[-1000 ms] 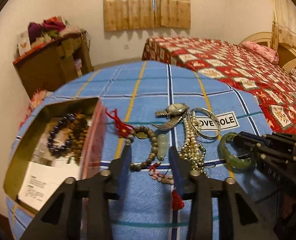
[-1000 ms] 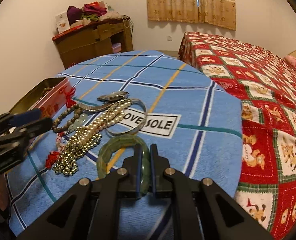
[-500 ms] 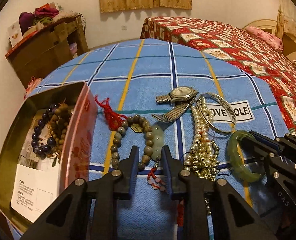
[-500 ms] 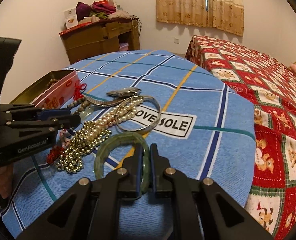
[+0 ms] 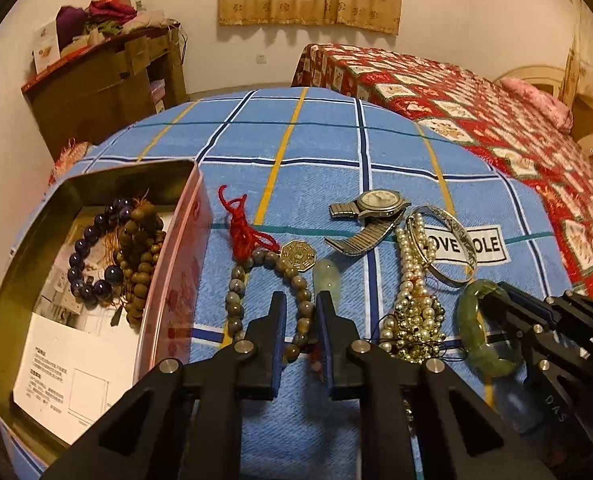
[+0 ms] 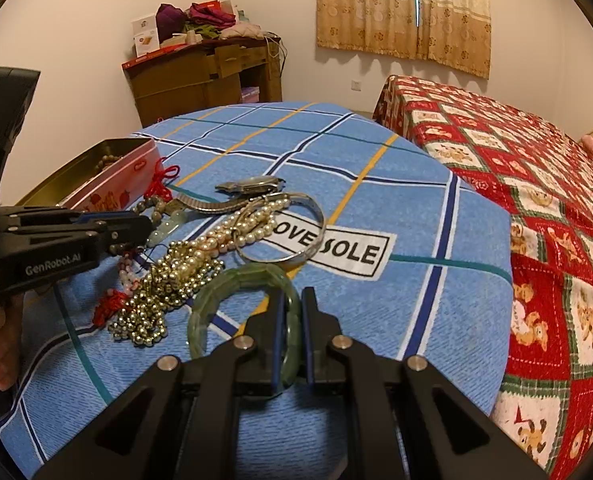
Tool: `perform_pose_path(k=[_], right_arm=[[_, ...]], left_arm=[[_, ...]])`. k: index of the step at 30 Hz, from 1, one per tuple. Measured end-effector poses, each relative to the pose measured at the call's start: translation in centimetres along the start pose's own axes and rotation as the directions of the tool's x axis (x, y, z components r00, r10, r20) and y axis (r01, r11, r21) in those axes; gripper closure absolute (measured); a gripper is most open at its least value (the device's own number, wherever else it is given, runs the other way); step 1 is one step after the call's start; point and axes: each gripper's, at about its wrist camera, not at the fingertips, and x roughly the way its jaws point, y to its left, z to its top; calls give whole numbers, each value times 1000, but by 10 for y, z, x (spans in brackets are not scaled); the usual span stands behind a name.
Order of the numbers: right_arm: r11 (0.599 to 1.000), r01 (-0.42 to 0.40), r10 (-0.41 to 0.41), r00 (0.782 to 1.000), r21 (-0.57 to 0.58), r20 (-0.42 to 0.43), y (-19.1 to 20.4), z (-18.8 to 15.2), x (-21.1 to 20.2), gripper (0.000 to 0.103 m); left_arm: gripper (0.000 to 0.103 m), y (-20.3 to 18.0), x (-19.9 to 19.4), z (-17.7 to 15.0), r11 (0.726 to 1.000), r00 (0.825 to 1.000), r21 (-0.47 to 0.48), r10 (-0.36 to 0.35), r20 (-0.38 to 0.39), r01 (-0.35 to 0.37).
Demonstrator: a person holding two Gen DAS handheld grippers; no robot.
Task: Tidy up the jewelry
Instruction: 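Close the left tool on the grey bead bracelet while the right tool holds the jade bangle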
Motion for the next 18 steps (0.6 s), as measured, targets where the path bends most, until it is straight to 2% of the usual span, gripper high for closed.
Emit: perform_pose_path(k=[7,15,18], right_arm=[[1000,0,0,1000,0,0,0,0,0,92],[1000,-2,2,1000,2,1,0,0,0,92],[1000,-3,3,1000,2,1,0,0,0,92]], left_arm=[[88,-6,1,1,998,1000,50,23,5,-23],[88,-3,2,2,999,1000,36,-24,-2,24],[102,-7,0,1,998,1000,59,-13,-1,13]])
